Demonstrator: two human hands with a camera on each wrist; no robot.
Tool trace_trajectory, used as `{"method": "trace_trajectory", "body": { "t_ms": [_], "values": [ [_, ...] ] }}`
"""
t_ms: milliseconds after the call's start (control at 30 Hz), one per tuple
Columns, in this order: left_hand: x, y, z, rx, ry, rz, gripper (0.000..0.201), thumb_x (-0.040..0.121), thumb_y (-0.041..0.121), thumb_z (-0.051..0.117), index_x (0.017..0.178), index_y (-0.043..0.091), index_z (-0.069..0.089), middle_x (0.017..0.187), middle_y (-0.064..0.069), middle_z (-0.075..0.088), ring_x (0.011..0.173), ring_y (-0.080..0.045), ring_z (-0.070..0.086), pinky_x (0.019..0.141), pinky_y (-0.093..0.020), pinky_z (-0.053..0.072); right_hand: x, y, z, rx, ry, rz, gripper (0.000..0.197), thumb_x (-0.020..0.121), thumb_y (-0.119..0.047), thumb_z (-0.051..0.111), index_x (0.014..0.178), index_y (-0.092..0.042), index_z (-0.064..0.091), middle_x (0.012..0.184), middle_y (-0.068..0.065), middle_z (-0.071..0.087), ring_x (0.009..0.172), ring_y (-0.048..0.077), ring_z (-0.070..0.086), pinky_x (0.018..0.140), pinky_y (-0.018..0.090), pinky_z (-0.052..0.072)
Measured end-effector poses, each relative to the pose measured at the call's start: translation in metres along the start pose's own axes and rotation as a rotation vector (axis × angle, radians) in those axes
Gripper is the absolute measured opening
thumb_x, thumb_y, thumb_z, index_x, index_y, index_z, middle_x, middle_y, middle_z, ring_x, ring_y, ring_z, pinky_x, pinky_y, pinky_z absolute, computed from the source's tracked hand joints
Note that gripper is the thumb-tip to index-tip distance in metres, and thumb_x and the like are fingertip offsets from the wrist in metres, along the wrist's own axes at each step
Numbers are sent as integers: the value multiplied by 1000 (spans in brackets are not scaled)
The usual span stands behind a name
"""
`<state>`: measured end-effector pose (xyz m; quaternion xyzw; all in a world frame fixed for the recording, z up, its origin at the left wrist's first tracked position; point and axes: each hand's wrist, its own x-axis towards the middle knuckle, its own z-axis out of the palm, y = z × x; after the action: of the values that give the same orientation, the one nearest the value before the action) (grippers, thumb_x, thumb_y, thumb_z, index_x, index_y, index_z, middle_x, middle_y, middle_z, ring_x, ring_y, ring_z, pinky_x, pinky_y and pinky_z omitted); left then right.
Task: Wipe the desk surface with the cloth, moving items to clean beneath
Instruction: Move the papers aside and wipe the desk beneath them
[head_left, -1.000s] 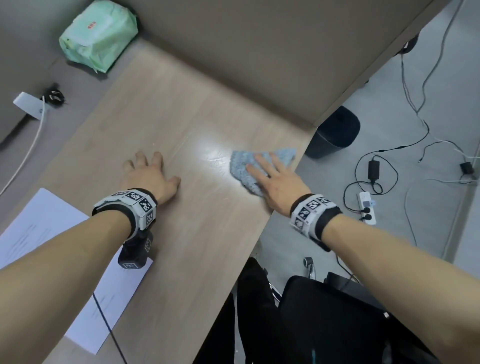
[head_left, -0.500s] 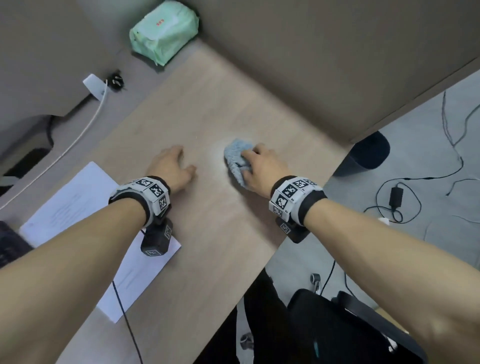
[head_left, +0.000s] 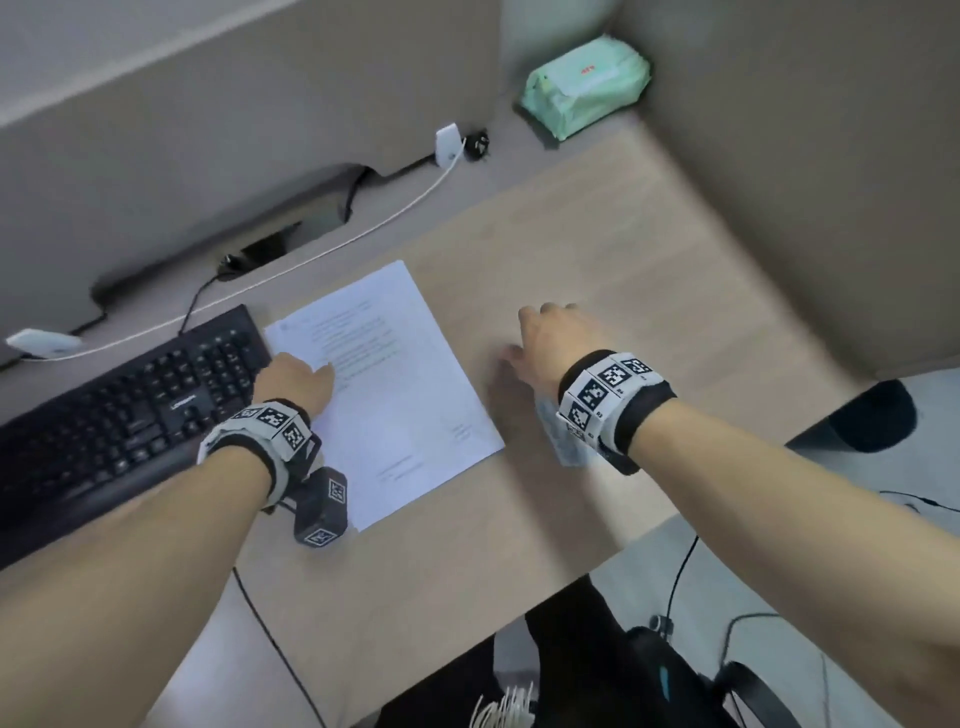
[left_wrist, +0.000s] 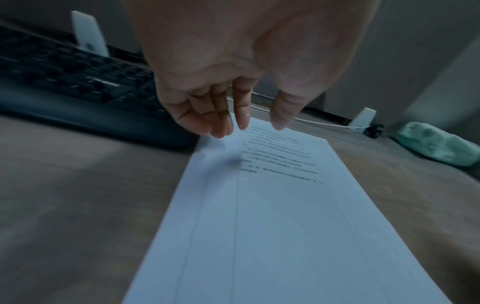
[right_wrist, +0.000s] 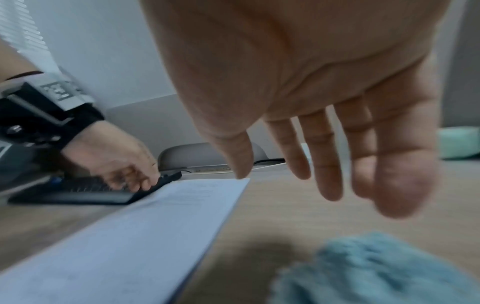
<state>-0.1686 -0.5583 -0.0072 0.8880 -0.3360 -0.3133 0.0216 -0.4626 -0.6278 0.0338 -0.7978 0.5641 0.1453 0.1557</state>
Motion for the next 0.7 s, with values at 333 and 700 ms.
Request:
{"method": "trace_trajectory", "body": {
  "t_ms": [333, 700],
  "values": [
    [-4, -50, 3, 1, -191, -160, 67, 74, 49, 56, 119, 0, 53, 97, -15, 70, 70, -32, 68, 52, -31, 53, 23, -66, 27, 556, -509, 215, 24, 86, -21, 62, 99, 0, 65, 89, 13, 72, 72, 30, 70, 67, 37, 60],
    [-12, -46, 8, -371, -220, -275, 39, 82, 34, 62, 98, -2, 63, 77, -17, 70, 76, -33, 73, 73, -51, 60, 20, -75, 28, 596, -514, 233, 7, 87, -11, 59, 84, -5, 57, 75, 9, 59, 65, 26, 56, 53, 25, 42]
  ]
}}
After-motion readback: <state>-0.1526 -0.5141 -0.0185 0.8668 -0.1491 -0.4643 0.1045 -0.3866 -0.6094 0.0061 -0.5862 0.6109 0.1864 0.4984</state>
